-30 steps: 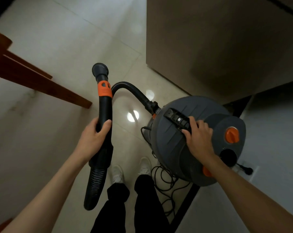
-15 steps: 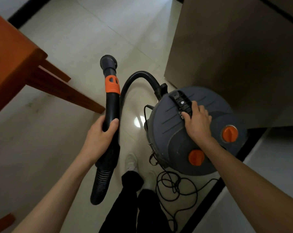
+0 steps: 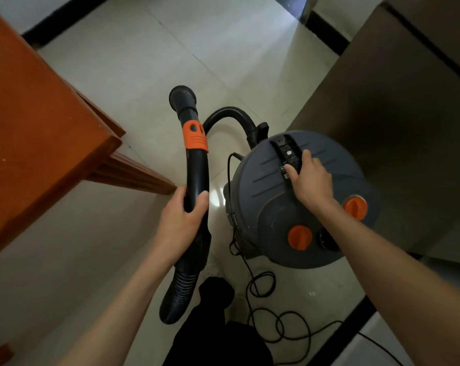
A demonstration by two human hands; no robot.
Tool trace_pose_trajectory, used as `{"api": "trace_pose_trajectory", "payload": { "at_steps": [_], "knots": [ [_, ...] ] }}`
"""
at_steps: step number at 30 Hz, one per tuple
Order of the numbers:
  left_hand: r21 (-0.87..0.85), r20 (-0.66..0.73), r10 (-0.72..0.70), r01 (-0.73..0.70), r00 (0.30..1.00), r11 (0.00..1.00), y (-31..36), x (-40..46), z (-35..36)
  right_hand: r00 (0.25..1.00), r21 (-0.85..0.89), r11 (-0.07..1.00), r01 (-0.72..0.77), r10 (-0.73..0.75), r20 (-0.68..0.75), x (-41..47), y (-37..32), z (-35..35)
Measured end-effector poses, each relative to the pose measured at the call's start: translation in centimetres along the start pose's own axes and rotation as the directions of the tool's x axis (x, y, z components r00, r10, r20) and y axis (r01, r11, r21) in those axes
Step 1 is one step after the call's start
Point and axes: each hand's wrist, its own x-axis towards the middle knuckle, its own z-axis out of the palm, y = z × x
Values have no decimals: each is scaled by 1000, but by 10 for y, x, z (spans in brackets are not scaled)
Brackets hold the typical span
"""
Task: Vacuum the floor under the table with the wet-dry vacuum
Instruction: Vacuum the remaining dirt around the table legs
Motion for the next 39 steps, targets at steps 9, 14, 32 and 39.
{"api": "trace_pose_trajectory", "payload": {
  "at_steps": [9,14,32,39],
  "knots": [
    [-20,-90,27,-28,996,999,11,40,-6,999,27,999,-33,34,-2,53,-45,-12],
    [-27,-113,31,-35,993,999,19,58,-4,993,48,998,46,-51,111,76,-61,-13],
    [-46,-457,-66,50,887,998,97,131,-1,892,144,932,333,-361,273,135,-153,-8],
    [-230,-517,-174,60,838,971,108,160,-23,867,118,914,387,-405,289,181,-220,-9]
  ]
}}
